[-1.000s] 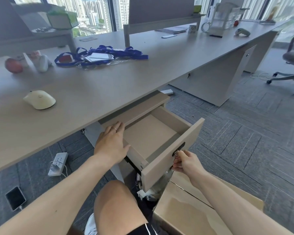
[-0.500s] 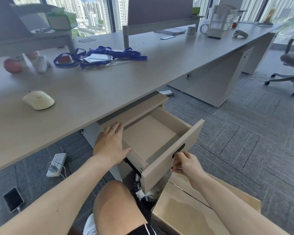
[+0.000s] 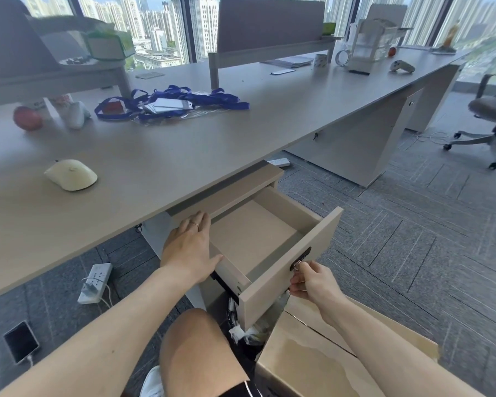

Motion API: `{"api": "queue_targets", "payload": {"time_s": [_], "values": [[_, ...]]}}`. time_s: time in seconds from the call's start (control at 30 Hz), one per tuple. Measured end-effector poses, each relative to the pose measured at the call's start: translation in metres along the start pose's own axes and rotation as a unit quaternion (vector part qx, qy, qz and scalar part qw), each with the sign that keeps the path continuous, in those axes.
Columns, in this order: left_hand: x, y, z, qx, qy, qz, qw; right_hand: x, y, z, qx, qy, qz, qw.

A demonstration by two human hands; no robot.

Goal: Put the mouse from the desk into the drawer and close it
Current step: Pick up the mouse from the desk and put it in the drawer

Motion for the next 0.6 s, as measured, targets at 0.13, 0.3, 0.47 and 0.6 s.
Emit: {"api": "queue_targets", "payload": {"time_s": [0.13, 0.3, 0.47, 0.6], "values": [[-0.008, 0.016, -0.003, 0.021, 0.006, 0.062, 0.998, 0.003, 0.014, 0.013, 0.164, 0.013, 0.015, 0.986], [-0.013, 0.067, -0.012, 0.117, -0.050, 0.106, 0.986, 0.019, 0.028, 0.098, 0.507, 0.209, 0.063, 0.834], [-0.015, 0.152, 0.016, 0.123, -0.068, 0.044, 0.989, 0.049, 0.012, 0.185, 0.584, 0.295, 0.071, 0.753], [-0.005, 0.188, 0.083, 0.030, -0.032, 0.020, 0.999, 0.079, -0.038, 0.229, 0.574, 0.367, 0.081, 0.728]]}}
Point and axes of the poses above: each hand's wrist, its own x-axis away from the middle knuckle, its own y-axis out of the back of the hand, z = x × y, the point moved 9 cm from there along -x, towards the middle knuckle, and after that the axes turned 12 degrees about -z, right-handed, at the moved point
